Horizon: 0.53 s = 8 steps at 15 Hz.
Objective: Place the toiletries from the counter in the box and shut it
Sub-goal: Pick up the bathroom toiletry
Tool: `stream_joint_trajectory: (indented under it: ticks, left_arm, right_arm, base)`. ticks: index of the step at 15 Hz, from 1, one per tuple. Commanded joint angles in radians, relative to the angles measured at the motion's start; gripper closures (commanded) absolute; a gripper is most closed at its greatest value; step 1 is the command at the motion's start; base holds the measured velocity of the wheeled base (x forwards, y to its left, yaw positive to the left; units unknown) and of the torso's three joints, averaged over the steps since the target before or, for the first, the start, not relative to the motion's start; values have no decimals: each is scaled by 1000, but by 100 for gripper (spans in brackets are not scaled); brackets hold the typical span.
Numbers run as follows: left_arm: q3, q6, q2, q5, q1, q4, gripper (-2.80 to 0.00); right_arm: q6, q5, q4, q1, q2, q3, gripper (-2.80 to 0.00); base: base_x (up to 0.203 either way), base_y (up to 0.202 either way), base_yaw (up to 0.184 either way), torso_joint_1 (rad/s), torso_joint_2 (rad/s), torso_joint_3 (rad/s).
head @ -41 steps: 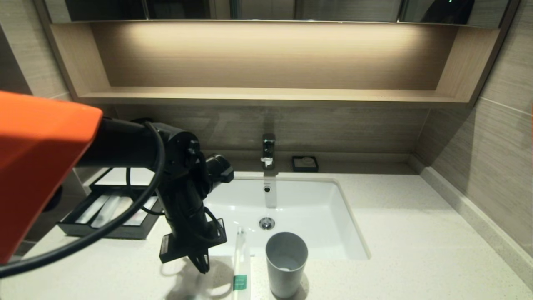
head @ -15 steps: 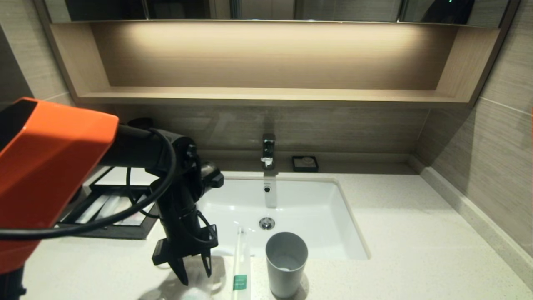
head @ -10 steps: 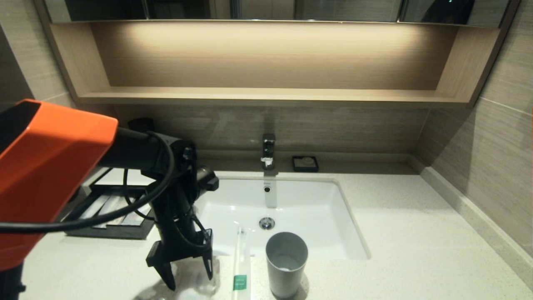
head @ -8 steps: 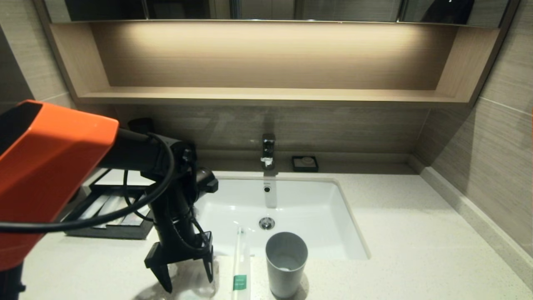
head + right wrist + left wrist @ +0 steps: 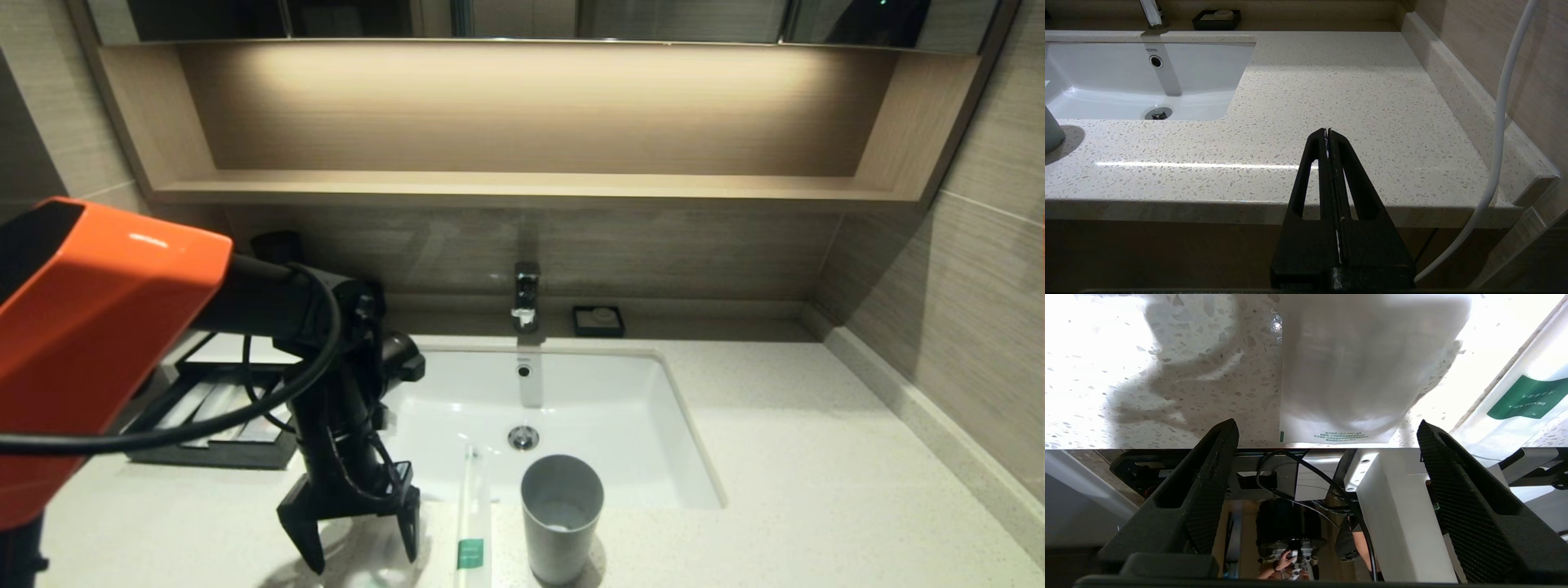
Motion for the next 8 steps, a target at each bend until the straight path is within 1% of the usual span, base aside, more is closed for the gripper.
stream_joint_trajectory:
  ticks: [1, 2, 5, 8]
  left_arm:
    - [-1, 0, 12, 1, 0, 7, -280]
    - [-4, 3, 17, 0, -2, 7, -280]
    - [-7, 56, 26, 4, -2, 7, -280]
    - [-11, 70, 28, 4, -5, 5, -280]
  right_arm:
    - [0, 0, 0, 0, -2, 2, 0]
    - [0, 0, 0, 0, -2, 2, 0]
    - [0, 0, 0, 0, -2, 2, 0]
    - [0, 0, 0, 0, -2, 2, 0]
  base:
    - [0, 0, 0, 0, 0, 0]
    - [0, 0, 0, 0, 0, 0]
    - [0, 0, 0, 0, 0, 0]
    - [0, 0, 0, 0, 0, 0]
